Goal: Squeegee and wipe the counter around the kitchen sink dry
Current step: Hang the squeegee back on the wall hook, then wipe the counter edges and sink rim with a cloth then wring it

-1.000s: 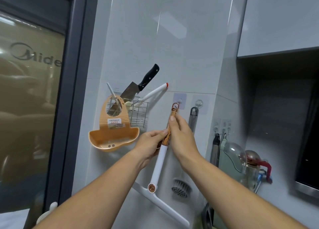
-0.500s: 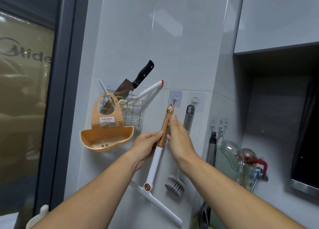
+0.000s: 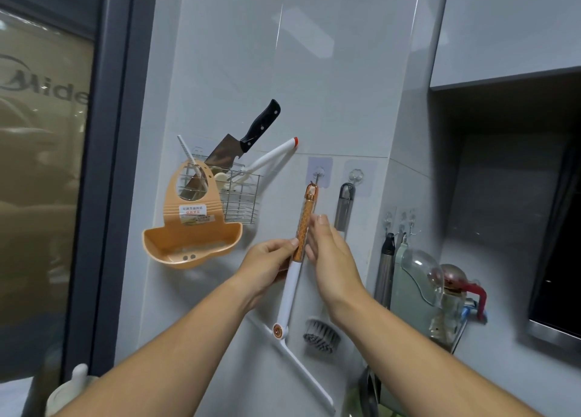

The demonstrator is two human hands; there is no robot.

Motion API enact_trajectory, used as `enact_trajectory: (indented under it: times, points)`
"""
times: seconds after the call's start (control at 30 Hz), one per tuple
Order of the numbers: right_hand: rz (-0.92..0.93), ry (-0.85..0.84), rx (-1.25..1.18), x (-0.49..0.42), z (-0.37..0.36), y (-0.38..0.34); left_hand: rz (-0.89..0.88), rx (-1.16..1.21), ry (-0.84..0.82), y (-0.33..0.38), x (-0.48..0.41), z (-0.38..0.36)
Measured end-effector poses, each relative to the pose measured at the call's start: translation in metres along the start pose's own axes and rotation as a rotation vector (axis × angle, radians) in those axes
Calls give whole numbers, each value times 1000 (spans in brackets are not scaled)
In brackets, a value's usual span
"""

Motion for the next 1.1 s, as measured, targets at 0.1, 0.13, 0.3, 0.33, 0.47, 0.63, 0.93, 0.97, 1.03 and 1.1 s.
enact_trajectory:
  times: [0.1,0.13,0.3,0.33,0.47,0.63,0.93,0.97,1.03,1.1]
  points:
    - [29,6,-5,11,7,-3,-55,-48,85,3,8,2]
    - [32,14,4,17,10,-3,-80,-76,137,4,13,3]
    - [-15,-2,52,62,32,4,-140,-137,319,-6,61,2]
    - [-38,-15,54,75,36,7,-149,-143,343,-12,75,1]
    - [-134,-122,62,133,55,40,-127,-260,407,-55,144,-5]
    - [-283,-385,122,226,75,113,30,-469,426,-144,249,0]
    - [-455,-870,692,405,100,340,585,-916,500,-339,459,26]
    - [-428,-869,767,415,99,363,621,-957,511,-354,477,28]
    - [-383,-868,965,426,94,401,663,-1061,527,-380,508,33]
    - [-421,-901,1079,430,88,425,707,-1178,554,-398,535,40]
Point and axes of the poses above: each hand's wrist, its own x-axis away from the middle knuckle, its own z-axis out of the back of the hand, y = z × x, the point moved 3 cm from there along -x, towards the middle knuckle, and after that the axes turned 7 degrees about x, right-handed, at the moved point
